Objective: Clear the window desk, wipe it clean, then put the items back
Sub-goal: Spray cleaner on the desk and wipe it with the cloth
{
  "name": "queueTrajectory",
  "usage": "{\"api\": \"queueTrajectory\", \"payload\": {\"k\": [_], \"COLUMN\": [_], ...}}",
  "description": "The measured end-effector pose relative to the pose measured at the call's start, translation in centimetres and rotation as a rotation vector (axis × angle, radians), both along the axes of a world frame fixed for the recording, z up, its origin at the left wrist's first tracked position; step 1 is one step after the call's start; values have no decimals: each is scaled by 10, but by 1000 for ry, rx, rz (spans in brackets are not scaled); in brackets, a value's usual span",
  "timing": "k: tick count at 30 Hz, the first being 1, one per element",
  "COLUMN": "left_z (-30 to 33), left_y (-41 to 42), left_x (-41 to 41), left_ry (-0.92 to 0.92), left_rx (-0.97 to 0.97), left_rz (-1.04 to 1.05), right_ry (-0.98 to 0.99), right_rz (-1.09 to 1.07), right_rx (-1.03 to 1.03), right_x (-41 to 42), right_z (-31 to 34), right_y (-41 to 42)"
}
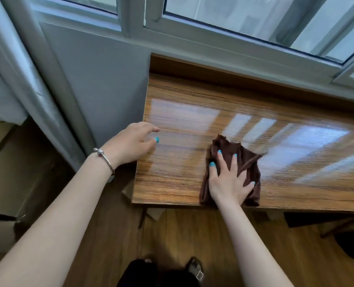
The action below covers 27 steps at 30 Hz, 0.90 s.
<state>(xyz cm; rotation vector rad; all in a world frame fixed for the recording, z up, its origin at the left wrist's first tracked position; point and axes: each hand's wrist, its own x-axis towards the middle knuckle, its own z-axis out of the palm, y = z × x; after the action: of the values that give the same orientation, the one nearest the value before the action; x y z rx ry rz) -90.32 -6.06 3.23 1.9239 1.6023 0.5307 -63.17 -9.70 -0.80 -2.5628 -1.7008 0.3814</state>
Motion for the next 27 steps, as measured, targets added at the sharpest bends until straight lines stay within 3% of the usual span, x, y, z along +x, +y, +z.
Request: {"api": "queueTrajectory", "payload": {"k": [6,10,13,18,21,24,27], "left_z": [3,14,19,19,16,15,18], "left_y": [-1,12,20,18,18,28,41], "left_x": [-4,13,29,51,63,82,116], "left_ry": [5,9,11,33,44,72,78], "left_rx": [46,67,71,9,26,31,36], "left_rz": [18,-20,-63,-130,-154,-180,-254], "right_ry": [36,111,68,-13,-19,-36,-25], "right_rz": [523,696,600,47,-114,-6,344], "right_rx": [83,121,137,8,8,12,48], "right_x": [-137,-138,-74,83,107,79,74], "right_z": [-11,-7,-11,-2,-1,-7,-15], "right_y": [-45,-53,-34,10,22,18,6]}}
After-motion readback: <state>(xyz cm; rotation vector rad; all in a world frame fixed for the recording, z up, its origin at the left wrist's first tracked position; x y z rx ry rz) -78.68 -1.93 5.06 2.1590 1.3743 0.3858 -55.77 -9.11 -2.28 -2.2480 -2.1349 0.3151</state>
